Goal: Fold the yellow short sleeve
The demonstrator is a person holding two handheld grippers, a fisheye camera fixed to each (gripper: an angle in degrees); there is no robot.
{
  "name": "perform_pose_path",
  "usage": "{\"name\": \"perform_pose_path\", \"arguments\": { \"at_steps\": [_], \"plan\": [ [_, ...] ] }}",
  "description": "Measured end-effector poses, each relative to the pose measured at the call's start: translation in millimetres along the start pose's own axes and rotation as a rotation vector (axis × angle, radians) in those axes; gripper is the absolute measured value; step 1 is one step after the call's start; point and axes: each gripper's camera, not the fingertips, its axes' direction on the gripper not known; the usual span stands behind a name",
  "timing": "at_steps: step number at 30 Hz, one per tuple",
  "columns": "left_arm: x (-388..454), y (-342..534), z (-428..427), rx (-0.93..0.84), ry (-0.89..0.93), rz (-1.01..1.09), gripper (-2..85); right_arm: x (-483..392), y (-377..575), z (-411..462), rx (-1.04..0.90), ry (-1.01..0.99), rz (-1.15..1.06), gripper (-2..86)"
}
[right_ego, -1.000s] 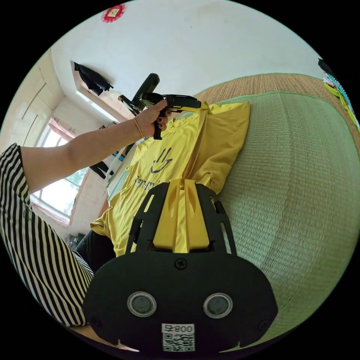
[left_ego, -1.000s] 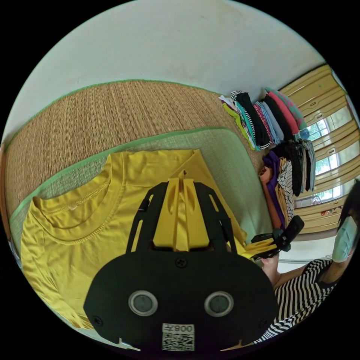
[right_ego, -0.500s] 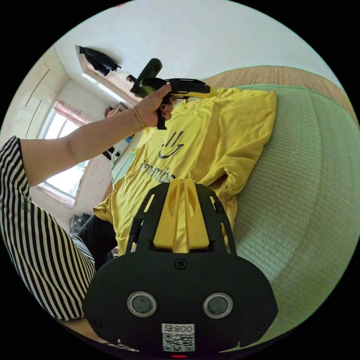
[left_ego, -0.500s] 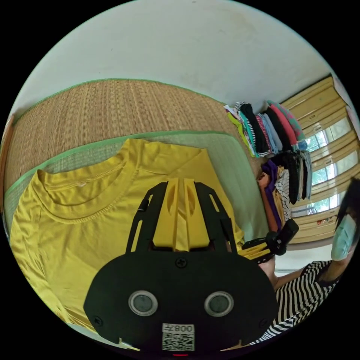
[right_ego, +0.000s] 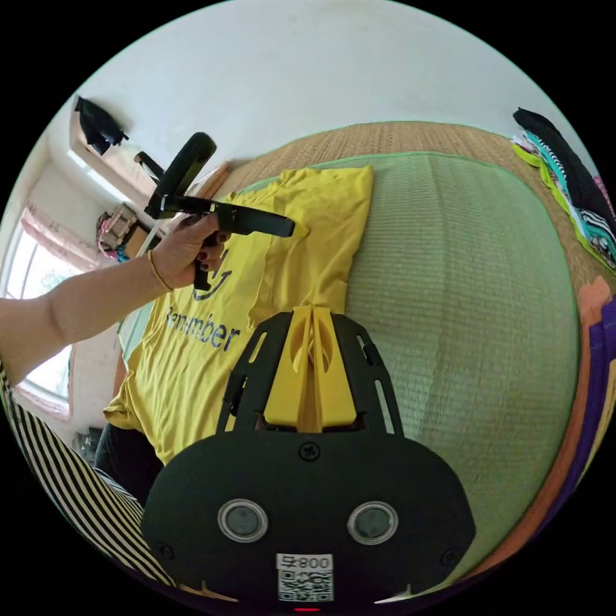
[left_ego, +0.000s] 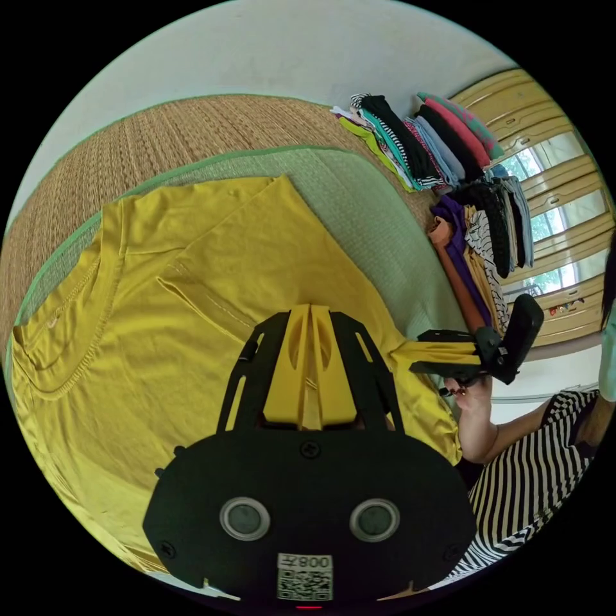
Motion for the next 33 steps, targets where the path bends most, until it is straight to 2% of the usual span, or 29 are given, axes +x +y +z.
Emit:
{"name": "perform_pose_path", "arguments": {
  "at_steps": [1,7,14,17,21,28,33],
  "plan": [
    [-2.1,-3.1,-1.2,0.010,-0.001,0.004,0.4,-0.1,1.2,-3.5,0.000,0.040,0.002,0.0],
    [-11.0,-32.0,-9.4,0.119,-0.009,0.031,0.4,2.9,2.8,-7.2,0.015,-0.010,0.031,0.0],
    [-25.4,-55.8,-15.3,0.162,-0.056,-0.011,0.4,1.9,0.8,-8.4,0.009,-0.033,0.028,0.0],
    [-35.2,-70.8,-4.6,0.128,-0.035,-0.024,0.5,0.9,0.9,-10.5,0.008,-0.027,0.020,0.0],
    [-48.2,-90.4,18.5,0.030,-0.117,-0.007,0.7,5.7,1.8,-13.8,0.010,-0.051,0.029,0.0],
    [-59.1,-37.6,-16.3,0.153,-0.007,-0.023,3.1,16.4,4.1,-18.4,0.026,-0.103,0.053,0.0],
    [-80.8,6.4,-1.8,0.104,0.010,-0.130,5.2,19.6,5.7,-21.8,0.029,-0.113,0.060,0.0]
  ]
}}
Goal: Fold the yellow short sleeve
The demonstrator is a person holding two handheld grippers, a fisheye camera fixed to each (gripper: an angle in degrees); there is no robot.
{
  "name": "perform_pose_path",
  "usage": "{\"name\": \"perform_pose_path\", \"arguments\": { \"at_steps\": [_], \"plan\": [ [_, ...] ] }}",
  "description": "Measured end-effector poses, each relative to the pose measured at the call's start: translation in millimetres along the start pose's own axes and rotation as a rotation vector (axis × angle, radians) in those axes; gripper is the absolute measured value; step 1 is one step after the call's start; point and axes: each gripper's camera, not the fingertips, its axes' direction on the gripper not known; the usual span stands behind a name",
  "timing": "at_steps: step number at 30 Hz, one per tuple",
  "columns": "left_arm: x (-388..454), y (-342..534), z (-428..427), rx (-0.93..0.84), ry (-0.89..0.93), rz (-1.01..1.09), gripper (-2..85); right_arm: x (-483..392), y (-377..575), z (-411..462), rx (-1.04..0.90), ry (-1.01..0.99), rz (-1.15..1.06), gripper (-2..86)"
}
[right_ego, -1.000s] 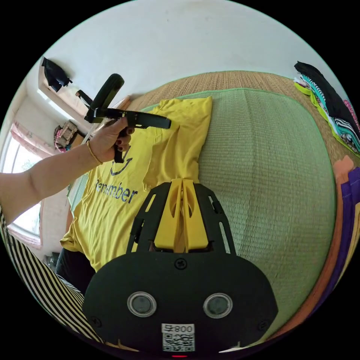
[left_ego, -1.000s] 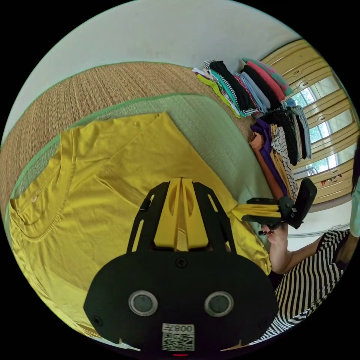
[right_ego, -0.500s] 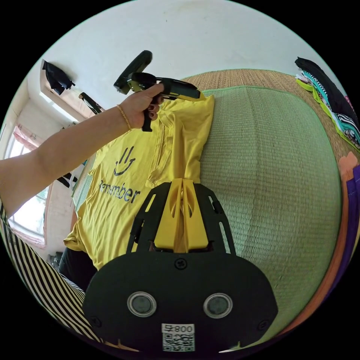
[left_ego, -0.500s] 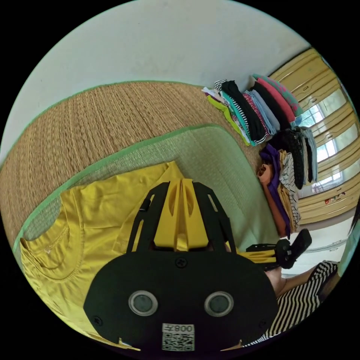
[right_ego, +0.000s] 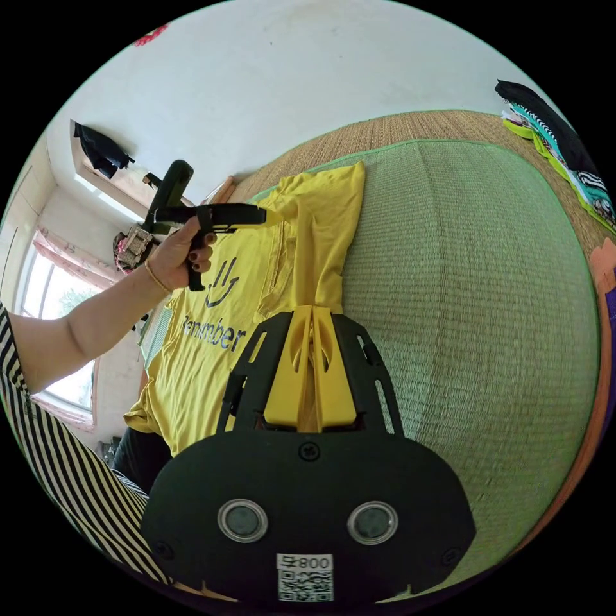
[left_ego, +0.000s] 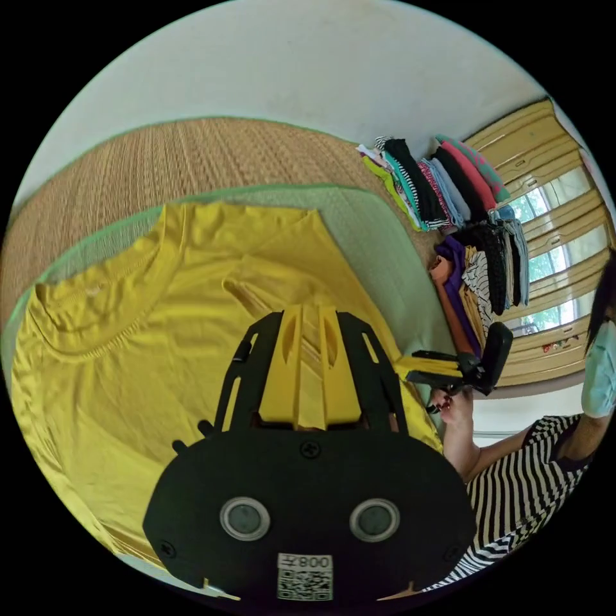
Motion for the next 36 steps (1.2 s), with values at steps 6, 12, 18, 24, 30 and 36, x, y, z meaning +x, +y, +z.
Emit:
{"name": "perform_pose_path", "arguments": {
  "at_steps": [6,12,18,24,30,36],
  "plan": [
    [-19.3,5.3,22.2,0.009,0.092,-0.057,5.5,2.1,0.5,-3.8,0.001,-0.006,0.001,0.1],
    [-32.1,2.0,41.7,-0.029,0.083,-0.077,1.4,-3.4,2.3,-16.6,0.024,0.019,-0.034,0.5],
    [-40.5,12.0,39.7,0.017,0.132,-0.075,0.5,-32.4,-1.3,-23.5,0.066,-0.017,-0.172,3.8],
    [-56.0,17.3,40.2,0.038,0.097,-0.084,0.3,-63.1,-9.1,13.7,-0.043,0.077,-0.287,5.7],
    [-69.6,16.8,52.2,0.037,0.088,-0.084,0.4,-63.7,-13.5,21.0,-0.121,0.091,-0.303,1.2],
    [-75.6,18.5,55.8,0.094,0.100,-0.067,0.4,-47.9,-15.3,-14.5,-0.071,-0.037,-0.318,0.3]
  ]
}}
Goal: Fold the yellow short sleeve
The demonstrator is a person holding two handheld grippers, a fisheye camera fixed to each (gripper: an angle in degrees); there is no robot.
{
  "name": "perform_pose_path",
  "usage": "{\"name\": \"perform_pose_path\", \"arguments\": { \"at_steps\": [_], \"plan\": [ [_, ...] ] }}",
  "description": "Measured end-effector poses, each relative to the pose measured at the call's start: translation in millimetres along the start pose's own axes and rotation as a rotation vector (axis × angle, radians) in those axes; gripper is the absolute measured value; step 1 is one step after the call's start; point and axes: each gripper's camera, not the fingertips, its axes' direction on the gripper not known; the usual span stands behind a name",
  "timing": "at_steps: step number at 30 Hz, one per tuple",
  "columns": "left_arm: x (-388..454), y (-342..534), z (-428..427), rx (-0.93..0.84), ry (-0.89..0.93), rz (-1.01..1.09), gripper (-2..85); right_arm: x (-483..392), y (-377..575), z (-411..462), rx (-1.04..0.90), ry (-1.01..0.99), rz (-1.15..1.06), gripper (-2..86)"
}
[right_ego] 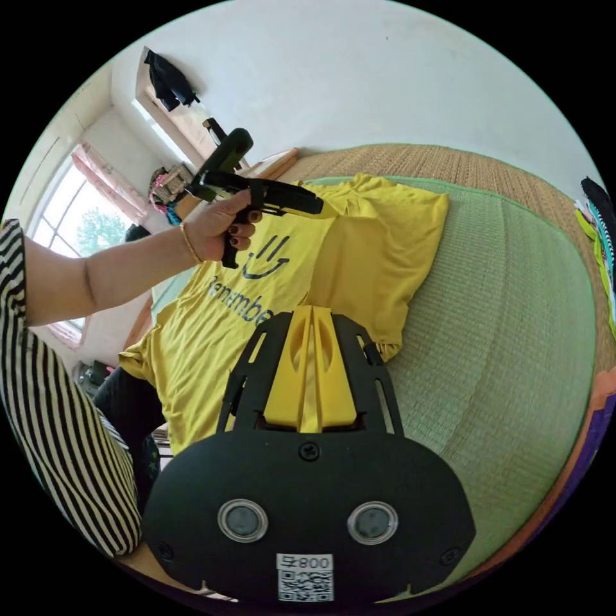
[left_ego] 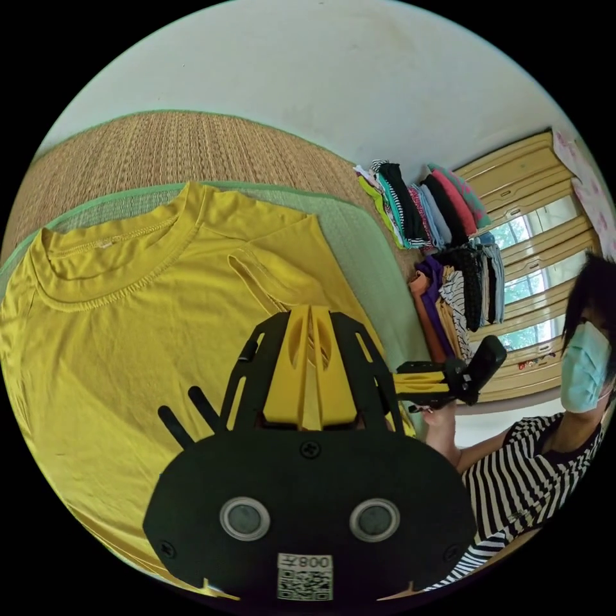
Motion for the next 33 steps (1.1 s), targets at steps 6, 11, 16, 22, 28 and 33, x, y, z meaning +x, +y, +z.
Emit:
{"name": "perform_pose_path", "arguments": {
  "at_steps": [6,11,16,22,28,33],
  "plan": [
    [-15.9,5.7,17.4,-0.051,-0.101,0.002,0.5,20.3,-0.6,17.4,-0.098,-0.067,0.035,0.2],
    [-23.8,-8.2,24.3,-0.001,-0.129,0.038,0.5,24.4,-5.9,18.7,-0.109,-0.086,0.047,0.2],
    [-35.6,-24.1,61.6,-0.116,-0.417,0.136,0.4,30.6,-7.1,13.0,-0.116,-0.106,0.051,0.1],
    [-73.7,-12.5,62.2,-0.064,-0.388,0.067,0.3,33.7,-9.3,0.8,-0.112,-0.138,0.051,0.2],
    [-75.2,-5.8,83.6,-0.001,-0.269,0.173,0.4,28.4,-13.2,-29.2,-0.031,-0.249,0.015,0.1],
    [-84.4,-13.8,127.6,-0.016,-0.229,0.240,0.4,14.6,-23.4,-22.7,-0.103,-0.168,-0.003,0.1]
  ]
}}
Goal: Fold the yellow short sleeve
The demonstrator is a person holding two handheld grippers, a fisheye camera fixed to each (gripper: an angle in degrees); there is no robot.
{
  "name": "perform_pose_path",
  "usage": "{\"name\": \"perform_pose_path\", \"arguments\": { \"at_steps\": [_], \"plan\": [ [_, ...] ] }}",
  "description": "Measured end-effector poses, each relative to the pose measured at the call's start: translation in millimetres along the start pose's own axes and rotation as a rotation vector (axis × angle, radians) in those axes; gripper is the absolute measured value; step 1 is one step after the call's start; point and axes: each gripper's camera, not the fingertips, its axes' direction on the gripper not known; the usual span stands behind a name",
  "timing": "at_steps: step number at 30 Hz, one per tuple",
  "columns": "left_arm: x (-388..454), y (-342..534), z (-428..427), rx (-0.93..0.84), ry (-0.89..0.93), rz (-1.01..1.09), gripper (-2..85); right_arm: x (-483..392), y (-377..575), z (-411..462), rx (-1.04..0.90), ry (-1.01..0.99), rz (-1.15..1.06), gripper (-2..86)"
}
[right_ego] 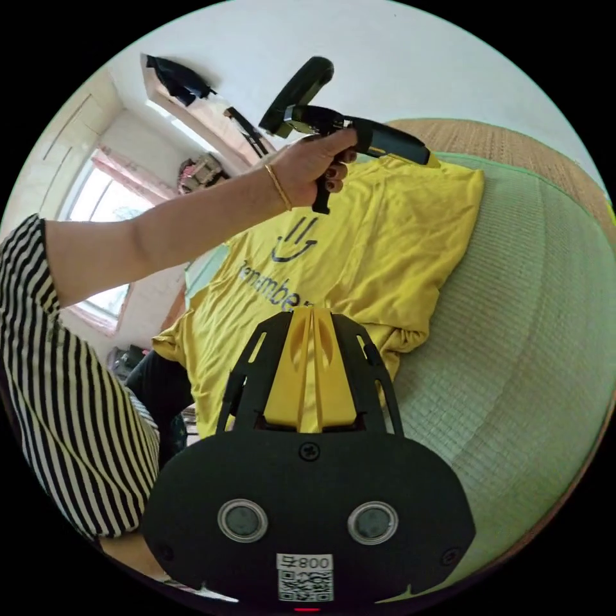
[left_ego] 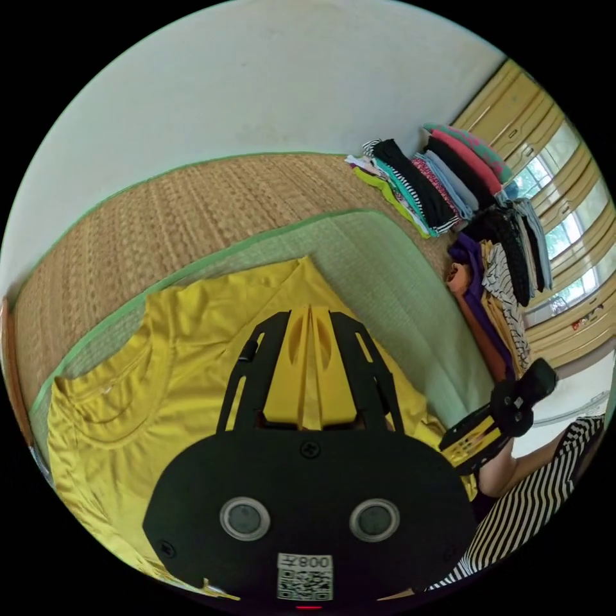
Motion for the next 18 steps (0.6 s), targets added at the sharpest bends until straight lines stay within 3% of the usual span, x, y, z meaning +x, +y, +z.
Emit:
{"name": "perform_pose_path", "arguments": {
  "at_steps": [5,7,12,15,18],
  "plan": [
    [-14.6,1.2,50.7,-0.034,0.030,0.025,0.4,8.2,6.5,-32.4,0.206,0.163,0.171,0.1],
    [-26.7,9.7,81.9,-0.095,0.005,0.040,0.3,23.5,7.0,-20.2,0.120,0.223,0.280,0.1],
    [-42.7,41.4,93.9,-0.018,0.003,0.051,0.3,13.0,-0.2,-28.0,0.146,0.254,0.298,0.0],
    [-54.8,67.5,120.0,-0.126,-0.051,0.060,0.3,7.5,-4.8,-27.7,0.167,0.224,0.310,0.0],
    [-65.5,118.7,100.0,0.024,0.037,0.047,0.3,-4.5,-5.0,-41.9,0.213,0.252,0.314,0.0]
  ]
}}
